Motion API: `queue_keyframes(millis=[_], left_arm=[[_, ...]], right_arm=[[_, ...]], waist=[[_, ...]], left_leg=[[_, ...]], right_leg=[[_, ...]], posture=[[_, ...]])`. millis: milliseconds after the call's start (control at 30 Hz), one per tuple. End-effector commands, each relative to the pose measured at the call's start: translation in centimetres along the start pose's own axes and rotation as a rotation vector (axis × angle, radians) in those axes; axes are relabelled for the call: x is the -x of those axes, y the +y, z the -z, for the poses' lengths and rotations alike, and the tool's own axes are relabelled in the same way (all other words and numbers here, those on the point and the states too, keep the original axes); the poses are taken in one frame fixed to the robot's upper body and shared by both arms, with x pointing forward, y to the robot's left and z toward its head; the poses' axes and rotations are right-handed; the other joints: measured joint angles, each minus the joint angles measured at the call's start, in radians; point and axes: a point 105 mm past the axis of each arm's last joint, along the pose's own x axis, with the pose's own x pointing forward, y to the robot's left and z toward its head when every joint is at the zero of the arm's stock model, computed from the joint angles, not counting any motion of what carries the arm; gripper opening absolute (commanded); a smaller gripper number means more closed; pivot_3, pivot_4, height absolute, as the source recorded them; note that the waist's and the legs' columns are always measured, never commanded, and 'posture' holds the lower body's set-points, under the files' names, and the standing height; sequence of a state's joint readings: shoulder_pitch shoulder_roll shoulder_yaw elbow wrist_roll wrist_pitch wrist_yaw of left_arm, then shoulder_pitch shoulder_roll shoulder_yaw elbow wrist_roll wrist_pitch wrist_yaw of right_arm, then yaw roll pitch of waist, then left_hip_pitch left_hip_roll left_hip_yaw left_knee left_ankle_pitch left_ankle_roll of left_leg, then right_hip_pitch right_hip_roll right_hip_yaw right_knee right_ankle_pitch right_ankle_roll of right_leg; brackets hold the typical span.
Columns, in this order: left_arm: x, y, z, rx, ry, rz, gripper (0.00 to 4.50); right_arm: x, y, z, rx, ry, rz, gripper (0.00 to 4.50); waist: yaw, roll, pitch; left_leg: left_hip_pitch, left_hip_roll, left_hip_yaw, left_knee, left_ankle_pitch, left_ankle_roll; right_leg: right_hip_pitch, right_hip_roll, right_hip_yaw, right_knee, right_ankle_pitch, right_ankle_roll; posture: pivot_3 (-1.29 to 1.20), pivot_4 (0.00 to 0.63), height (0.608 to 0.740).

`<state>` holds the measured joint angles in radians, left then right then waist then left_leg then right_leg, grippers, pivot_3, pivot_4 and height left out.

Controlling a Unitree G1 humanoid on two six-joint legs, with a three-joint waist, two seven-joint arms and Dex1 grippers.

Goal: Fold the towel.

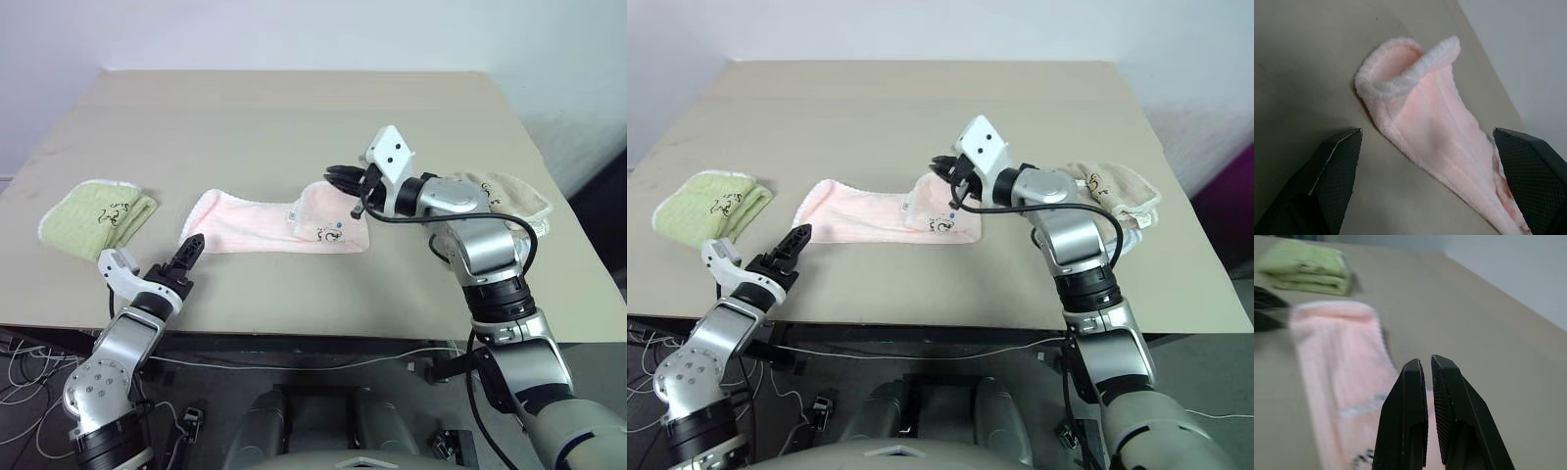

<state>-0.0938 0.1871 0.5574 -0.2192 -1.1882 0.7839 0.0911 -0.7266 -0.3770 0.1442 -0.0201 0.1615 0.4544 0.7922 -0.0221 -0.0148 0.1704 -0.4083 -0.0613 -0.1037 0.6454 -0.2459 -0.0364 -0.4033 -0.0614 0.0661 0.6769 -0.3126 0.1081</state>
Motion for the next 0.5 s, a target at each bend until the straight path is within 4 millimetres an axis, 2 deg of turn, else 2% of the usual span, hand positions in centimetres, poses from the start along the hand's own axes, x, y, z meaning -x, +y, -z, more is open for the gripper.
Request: queue_keyframes(millis=[33, 167, 367, 500], left_arm=[[-1.4, 0.5, 1.0, 0.008, 0.061, -0.039, 4.50], [-2.9, 0.0, 1.2, 0.024, 0.097, -0.026, 4.50], [-4.7, -1.0, 1.5, 0.021, 0.142, 0.009, 4.50], [-4.9, -1.2, 1.4, 0.033, 0.139, 0.030, 3.62]], right_arm=[[0.4, 2.1, -1.3, 0.018, -0.052, -0.070, 0.35], [0.7, 3.3, -1.3, 0.003, -0.054, -0.089, 0.35], [1.0, 3.7, -0.8, -0.015, -0.038, -0.068, 0.35], [1.2, 3.6, -0.8, -0.021, -0.034, -0.045, 0.31]], waist=[[0.011, 0.000, 0.000], [0.016, 0.001, 0.000], [0.024, 0.001, -0.001], [0.033, 0.001, -0.001]], left_leg=[[0.000, 0.000, 0.000, 0.000, 0.000, 0.000], [0.000, -0.001, -0.004, 0.000, 0.000, 0.000], [0.001, -0.001, -0.010, 0.000, 0.000, -0.001], [0.001, -0.002, -0.011, 0.000, 0.000, -0.001]], right_leg=[[0.000, 0.000, 0.000, 0.000, 0.000, 0.000], [0.003, -0.001, -0.004, -0.001, 0.000, 0.000], [0.007, -0.001, -0.012, -0.007, 0.001, -0.002], [0.009, -0.001, -0.012, -0.009, 0.002, -0.002]], posture=[[0.00, 0.150, 0.740], [0.00, 0.150, 0.740], [0.00, 0.150, 0.740], [0.00, 0.150, 0.740]])
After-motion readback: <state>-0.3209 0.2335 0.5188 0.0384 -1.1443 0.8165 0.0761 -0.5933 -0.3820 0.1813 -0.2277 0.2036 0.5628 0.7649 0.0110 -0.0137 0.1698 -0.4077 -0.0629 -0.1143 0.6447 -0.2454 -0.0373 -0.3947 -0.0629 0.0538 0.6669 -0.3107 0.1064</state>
